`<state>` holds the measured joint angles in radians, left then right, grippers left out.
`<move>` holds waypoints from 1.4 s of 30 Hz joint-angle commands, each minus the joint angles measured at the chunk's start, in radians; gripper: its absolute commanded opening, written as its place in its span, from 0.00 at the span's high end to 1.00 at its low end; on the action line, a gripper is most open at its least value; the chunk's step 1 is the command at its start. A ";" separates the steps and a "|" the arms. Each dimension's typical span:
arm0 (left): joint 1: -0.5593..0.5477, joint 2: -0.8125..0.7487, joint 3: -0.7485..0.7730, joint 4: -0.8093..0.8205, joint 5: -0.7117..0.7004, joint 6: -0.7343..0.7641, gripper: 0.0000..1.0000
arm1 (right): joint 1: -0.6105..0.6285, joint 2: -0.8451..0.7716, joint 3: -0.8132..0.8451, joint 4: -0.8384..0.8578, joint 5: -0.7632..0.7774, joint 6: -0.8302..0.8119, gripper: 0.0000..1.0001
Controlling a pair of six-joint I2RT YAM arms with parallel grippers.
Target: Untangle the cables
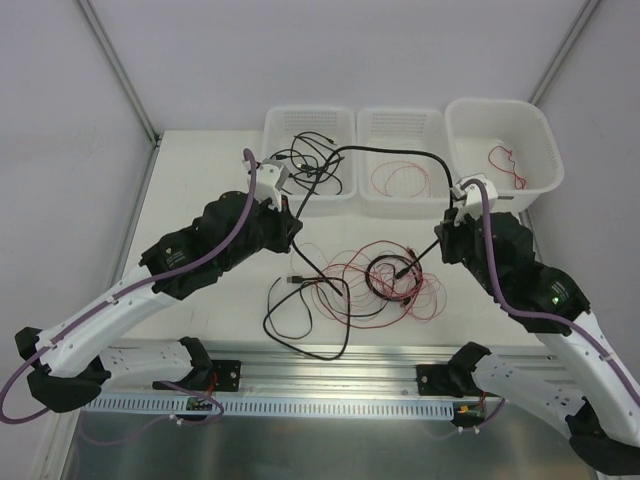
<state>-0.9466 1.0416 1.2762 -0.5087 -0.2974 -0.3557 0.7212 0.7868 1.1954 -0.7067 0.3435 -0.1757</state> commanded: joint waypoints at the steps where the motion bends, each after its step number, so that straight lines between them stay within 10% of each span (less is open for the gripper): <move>1: 0.020 -0.040 -0.006 0.045 -0.026 0.014 1.00 | 0.006 -0.064 0.010 -0.020 0.282 0.057 0.99; 11: 0.049 -0.049 0.061 0.044 0.072 0.027 1.00 | 0.006 -0.045 -0.057 0.196 -0.269 0.063 0.99; 22: 0.049 -0.005 0.371 0.055 0.369 0.000 1.00 | 0.007 0.264 -0.290 0.523 -0.406 0.156 0.97; 24: 0.049 0.006 0.414 0.056 0.360 0.011 1.00 | 0.012 0.313 -0.280 0.521 -0.432 0.162 0.88; 26: 0.049 0.018 0.434 0.058 0.328 0.033 1.00 | 0.027 0.322 -0.273 0.504 -0.431 0.159 0.51; 29: 0.048 0.035 0.440 0.059 0.302 0.035 1.00 | 0.072 0.279 -0.284 0.492 -0.377 0.133 0.30; 42: 0.049 0.028 0.359 0.068 0.084 0.009 1.00 | 0.300 -0.035 -0.513 0.487 -0.083 0.076 0.24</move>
<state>-0.9016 1.1084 1.6478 -0.5137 -0.1234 -0.3435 1.0077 0.8078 0.6960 -0.2352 0.1368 -0.0948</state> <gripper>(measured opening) 0.039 0.757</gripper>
